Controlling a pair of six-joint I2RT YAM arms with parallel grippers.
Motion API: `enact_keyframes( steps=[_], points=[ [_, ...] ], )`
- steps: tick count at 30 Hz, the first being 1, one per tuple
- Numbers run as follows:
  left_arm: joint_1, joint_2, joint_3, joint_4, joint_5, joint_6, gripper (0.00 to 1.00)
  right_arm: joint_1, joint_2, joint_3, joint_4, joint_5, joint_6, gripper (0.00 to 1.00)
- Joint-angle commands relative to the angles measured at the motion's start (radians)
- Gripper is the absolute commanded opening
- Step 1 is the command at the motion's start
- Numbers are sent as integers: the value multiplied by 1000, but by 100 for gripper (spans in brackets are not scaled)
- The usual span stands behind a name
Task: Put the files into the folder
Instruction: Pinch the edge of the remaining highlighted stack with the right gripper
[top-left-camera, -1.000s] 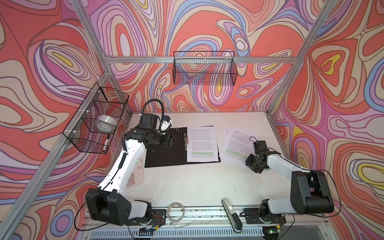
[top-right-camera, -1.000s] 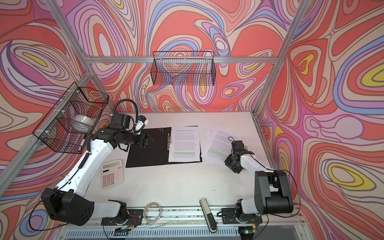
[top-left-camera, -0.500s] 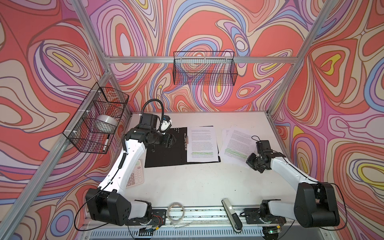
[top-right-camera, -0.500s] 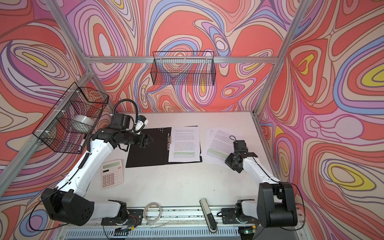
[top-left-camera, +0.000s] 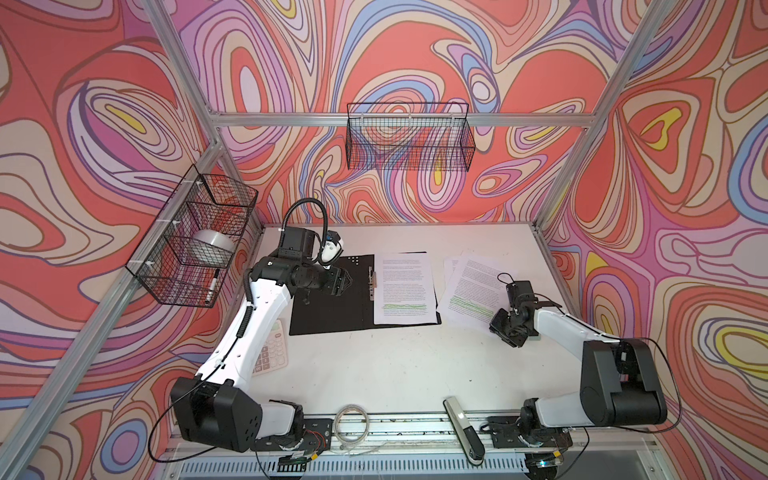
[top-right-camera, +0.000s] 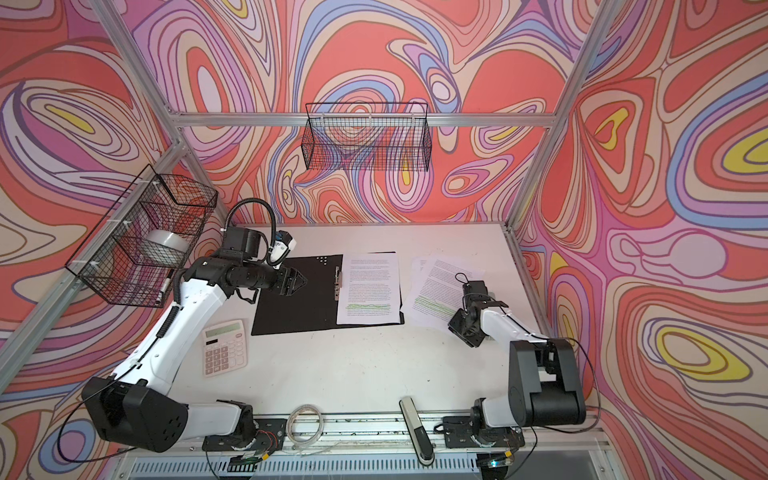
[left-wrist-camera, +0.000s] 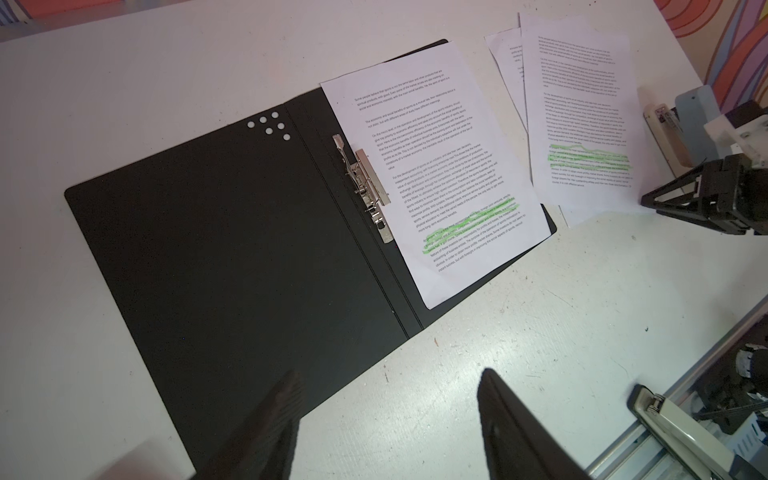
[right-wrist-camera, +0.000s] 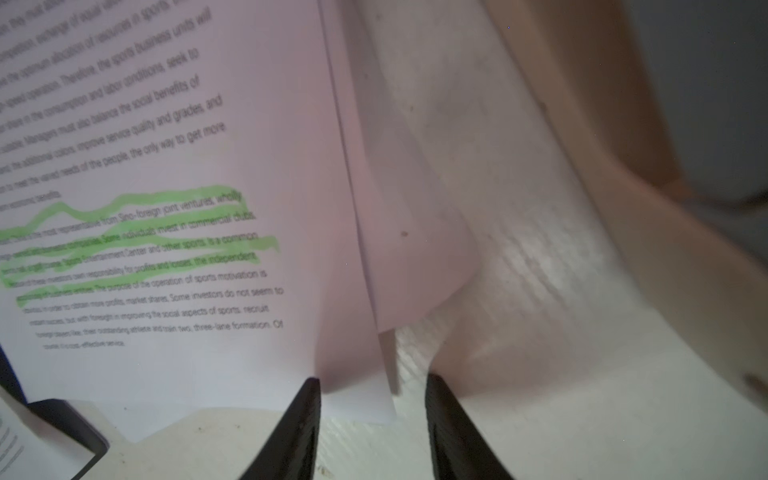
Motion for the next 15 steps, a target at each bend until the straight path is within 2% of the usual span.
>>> enact_keyframes(
  steps=[1,5,9,15],
  points=[
    [7,-30,-13,7,-18,4,68,-11,37,-29,77,-18,4,44],
    [7,-33,-14,7,-21,4,68,-16,49,-42,113,-36,10,38],
    [8,-30,-13,10,-20,0,68,-17,35,-54,115,-45,13,20],
    [8,-30,-12,15,-18,0,68,-18,-51,-63,53,-35,6,8]
  ],
)
